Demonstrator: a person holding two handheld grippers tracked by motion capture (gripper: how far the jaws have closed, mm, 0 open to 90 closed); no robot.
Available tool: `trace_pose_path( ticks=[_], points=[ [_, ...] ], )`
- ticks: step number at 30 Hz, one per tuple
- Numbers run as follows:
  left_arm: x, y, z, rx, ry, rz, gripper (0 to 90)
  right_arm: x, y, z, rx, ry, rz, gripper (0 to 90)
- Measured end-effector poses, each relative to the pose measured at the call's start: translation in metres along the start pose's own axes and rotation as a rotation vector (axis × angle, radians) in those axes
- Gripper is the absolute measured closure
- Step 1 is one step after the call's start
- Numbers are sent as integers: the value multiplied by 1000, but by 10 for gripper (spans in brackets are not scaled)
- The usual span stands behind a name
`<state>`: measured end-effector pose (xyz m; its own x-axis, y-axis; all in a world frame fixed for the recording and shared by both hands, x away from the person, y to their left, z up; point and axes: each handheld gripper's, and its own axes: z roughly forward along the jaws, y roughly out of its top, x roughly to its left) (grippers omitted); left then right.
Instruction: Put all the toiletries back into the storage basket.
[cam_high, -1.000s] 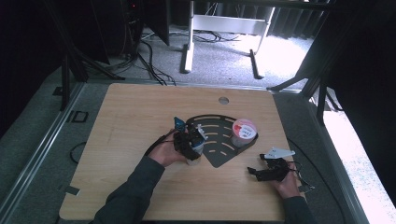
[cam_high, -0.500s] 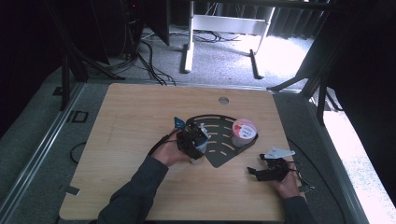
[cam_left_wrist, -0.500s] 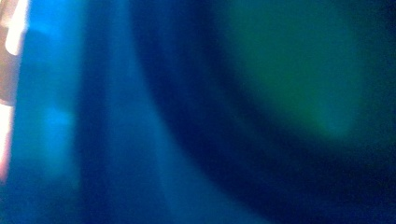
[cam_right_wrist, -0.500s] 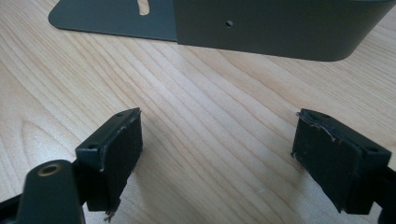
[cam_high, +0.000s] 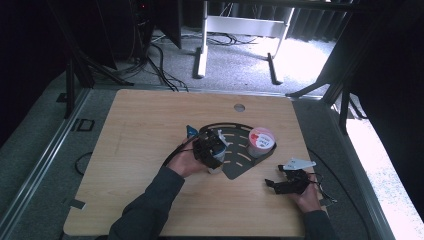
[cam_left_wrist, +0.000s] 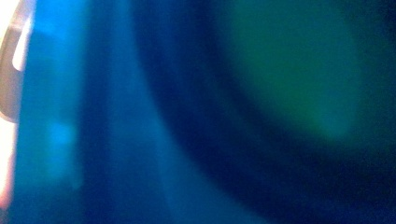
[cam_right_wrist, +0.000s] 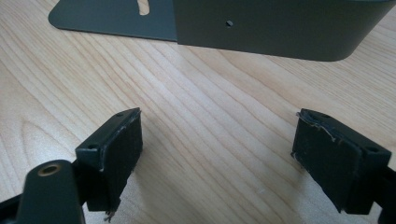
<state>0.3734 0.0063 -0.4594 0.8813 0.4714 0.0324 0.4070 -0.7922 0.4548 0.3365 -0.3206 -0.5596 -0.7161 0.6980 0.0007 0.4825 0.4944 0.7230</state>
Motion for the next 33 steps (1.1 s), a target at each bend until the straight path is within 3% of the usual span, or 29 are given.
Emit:
trace_pose_path(
  ticks=[26, 33],
  points=[
    [3, 17, 5, -30, 20, -52, 549, 0, 0, 0, 0, 0, -1, 157],
    [4, 22, 6, -58, 27, -77, 549, 0, 0, 0, -1, 1, 0, 157]
  ],
)
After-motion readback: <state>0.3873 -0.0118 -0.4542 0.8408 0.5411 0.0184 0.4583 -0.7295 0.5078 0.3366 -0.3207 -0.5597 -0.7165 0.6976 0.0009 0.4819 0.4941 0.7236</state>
